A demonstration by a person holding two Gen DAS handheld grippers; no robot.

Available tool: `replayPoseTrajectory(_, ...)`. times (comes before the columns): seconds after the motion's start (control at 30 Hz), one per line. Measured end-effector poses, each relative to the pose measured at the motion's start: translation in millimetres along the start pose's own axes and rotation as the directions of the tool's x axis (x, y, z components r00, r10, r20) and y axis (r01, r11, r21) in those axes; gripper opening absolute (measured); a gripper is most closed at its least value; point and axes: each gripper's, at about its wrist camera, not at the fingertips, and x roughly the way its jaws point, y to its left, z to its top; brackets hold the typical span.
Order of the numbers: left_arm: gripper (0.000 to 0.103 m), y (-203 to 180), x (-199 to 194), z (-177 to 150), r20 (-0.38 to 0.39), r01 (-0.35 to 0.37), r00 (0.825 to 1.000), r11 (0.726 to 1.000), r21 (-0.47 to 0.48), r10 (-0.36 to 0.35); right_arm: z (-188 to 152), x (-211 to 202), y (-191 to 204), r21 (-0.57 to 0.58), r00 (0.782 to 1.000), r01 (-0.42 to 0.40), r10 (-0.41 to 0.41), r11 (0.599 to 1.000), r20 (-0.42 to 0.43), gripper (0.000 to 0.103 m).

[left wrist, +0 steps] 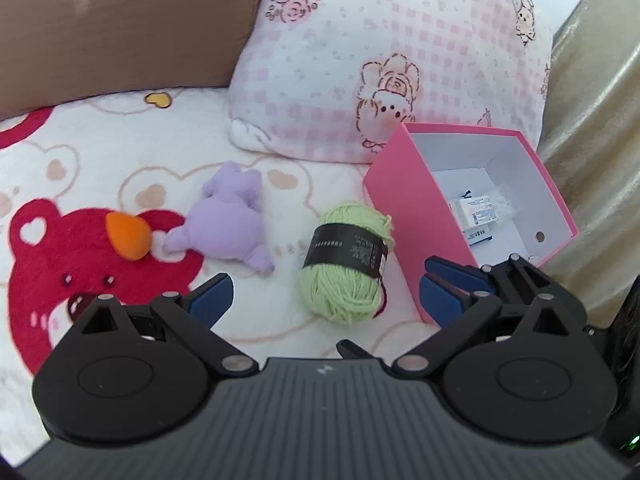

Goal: Organize objects
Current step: 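Move the left tool to the green yarn ball and straddle it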

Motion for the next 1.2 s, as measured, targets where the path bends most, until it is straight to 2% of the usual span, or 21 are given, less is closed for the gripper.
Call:
replayPoseTrajectory(0.13,0.101,-1,18,5,0.001,0.026,1.000,1.000,0.016,-0.026,-11,13,-1,0.045,0.999,0.054,-0.054,0.998,0.006,0.091)
replayPoseTrajectory(0.27,0.101,-1,37,5,-0.010,0.056,0.998,0.998,0.015,-0.056,-18,22,11,0.007,0.996,0.093,-0.093,0.996,-0.003,0.091)
replayPoseTrajectory(0.3,0.101,-2,42,5,-0.024,0.055,0.998,0.998,0.015,-0.055,-18,22,14,-0.008,0.995,0.103,-0.103,0.995,0.002,0.091)
replayPoseTrajectory(0.4,0.101,-3,60,5,-0.127,0.082,0.989,0.996,0.038,-0.076,-17,28,16,-0.016,0.990,0.142,-0.142,0.990,0.006,0.091)
replayPoseTrajectory(0.47,0.101,-1,65,4,-0.131,0.080,0.989,0.996,0.027,-0.076,-18,34,11,0.032,0.988,0.157,-0.157,0.987,-0.006,0.091)
replayPoseTrajectory(0.57,0.101,4,68,4,-0.127,0.102,0.987,0.995,0.013,-0.100,-25,40,14,0.042,0.989,0.145,-0.145,0.988,-0.013,0.091)
replayPoseTrajectory(0.7,0.101,8,76,5,-0.144,0.090,0.985,0.996,-0.006,-0.090,-26,43,13,0.105,0.992,0.122,-0.120,0.987,-0.030,0.091)
replayPoseTrajectory(0.87,0.098,12,88,8,-0.141,0.144,0.979,0.989,-0.038,-0.148,-26,53,6,0.190,0.991,0.131,-0.122,0.973,-0.058,0.091)
replayPoseTrajectory(0.97,0.098,6,93,10,-0.136,0.210,0.968,0.978,-0.015,-0.210,-30,61,0,0.278,0.997,0.066,-0.052,0.958,-0.058,0.093)
replayPoseTrajectory(1.1,0.097,5,97,15,-0.126,0.243,0.961,0.969,-0.033,-0.246,-35,62,2,0.245,0.996,0.087,-0.078,0.966,-0.047,0.093)
replayPoseTrajectory(1.2,0.093,7,103,17,-0.126,0.234,0.963,0.971,-0.050,-0.239,-35,64,0,0.249,0.996,0.093,-0.088,0.964,-0.031,0.093)
